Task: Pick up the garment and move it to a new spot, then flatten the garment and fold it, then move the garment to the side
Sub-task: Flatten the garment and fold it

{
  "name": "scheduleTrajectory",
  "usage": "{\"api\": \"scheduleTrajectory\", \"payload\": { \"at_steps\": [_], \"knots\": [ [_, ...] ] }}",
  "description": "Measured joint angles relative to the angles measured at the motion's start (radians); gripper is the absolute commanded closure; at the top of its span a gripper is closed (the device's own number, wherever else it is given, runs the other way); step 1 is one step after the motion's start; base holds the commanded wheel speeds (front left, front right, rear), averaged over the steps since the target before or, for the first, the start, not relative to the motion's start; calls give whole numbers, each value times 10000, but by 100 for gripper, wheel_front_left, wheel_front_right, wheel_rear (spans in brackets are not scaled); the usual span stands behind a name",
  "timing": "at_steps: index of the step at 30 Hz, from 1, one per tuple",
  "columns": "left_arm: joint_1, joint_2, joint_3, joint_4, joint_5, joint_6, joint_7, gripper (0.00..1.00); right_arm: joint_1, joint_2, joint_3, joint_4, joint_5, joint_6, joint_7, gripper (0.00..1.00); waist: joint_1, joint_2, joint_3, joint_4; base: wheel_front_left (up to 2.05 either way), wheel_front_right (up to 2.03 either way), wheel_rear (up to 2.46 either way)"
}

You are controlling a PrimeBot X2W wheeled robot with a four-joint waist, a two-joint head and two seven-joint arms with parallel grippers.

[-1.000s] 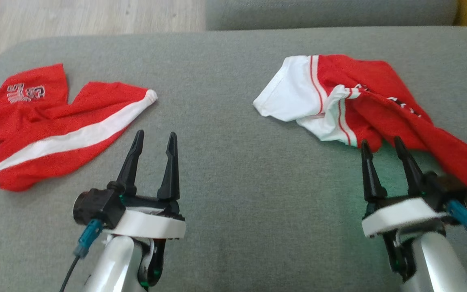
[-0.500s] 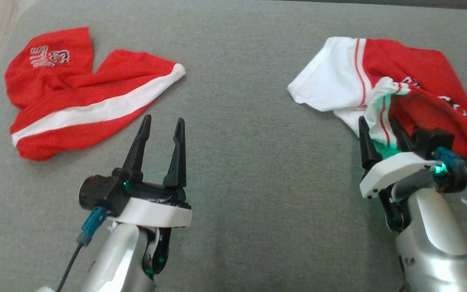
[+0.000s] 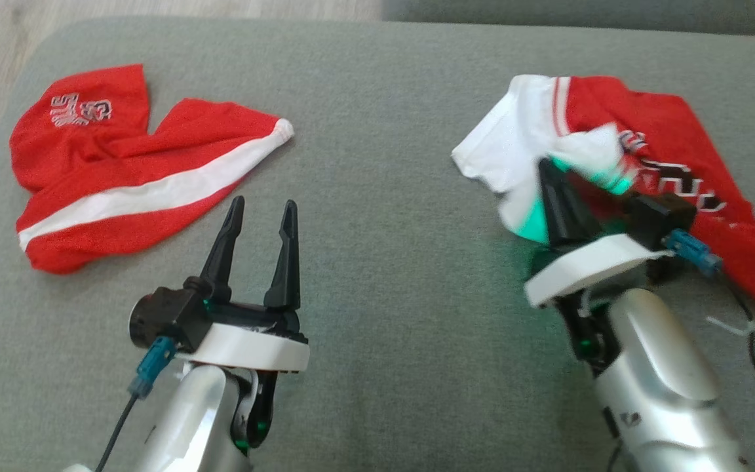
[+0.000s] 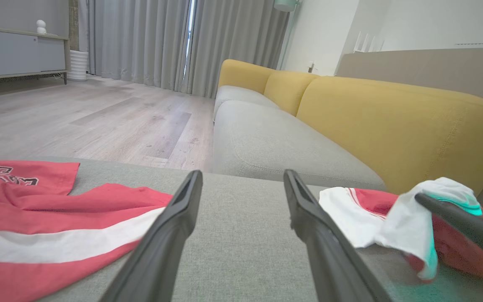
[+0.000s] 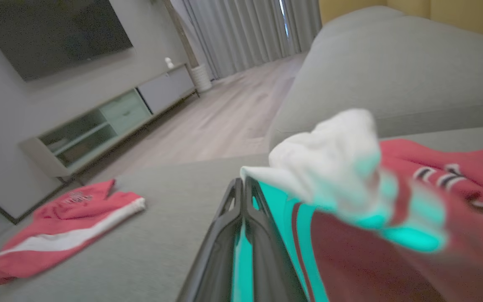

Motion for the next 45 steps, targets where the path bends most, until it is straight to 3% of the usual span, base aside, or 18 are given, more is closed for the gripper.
{"api": "scheduleTrajectory", "payload": {
  "at_steps": [7,11,12,13,18,24,28,34,40,45],
  "knots": [
    [24,0,-6,17,-6,0,0,0,35,-15,1862,-1831,1246,0,-591,100,-1,0,-345,-253,0,0,0],
    [33,0,36,15,-4,-13,0,0,97,-58,3319,-1718,1369,0,-512,100,-1,0,-454,-222,0,0,0],
    [40,0,42,15,-4,-13,0,0,135,-61,3774,-1570,1363,0,-357,57,0,0,-474,-204,0,0,0],
    [50,0,52,15,-4,-15,0,0,189,-63,4265,-1413,1340,0,-276,0,0,0,-495,-183,0,0,0],
    [132,0,102,12,-4,-13,0,0,228,-77,6345,-953,1461,0,98,0,-1,0,-598,-79,0,0,0],
    [373,2,343,6,-6,-10,0,0,193,-278,6840,-1120,2033,0,-148,0,0,0,-752,-161,0,0,0],
    [434,2,384,-79,-12,4,0,0,192,-604,5745,-1430,1962,0,-581,0,0,0,-868,-326,0,0,0],
    [475,2,407,-276,-94,17,0,0,506,-886,2777,-1781,522,0,-825,0,0,0,-973,-708,0,0,0],
    [601,2,410,-341,-94,61,0,0,2127,-704,209,-2537,-1114,0,-874,0,0,0,-1102,-1082,0,0,0],
    [799,2,374,-347,-92,88,0,0,3308,-282,-694,-3147,-1728,0,-874,0,0,0,-1107,-1354,0,0,0]
  ]
}}
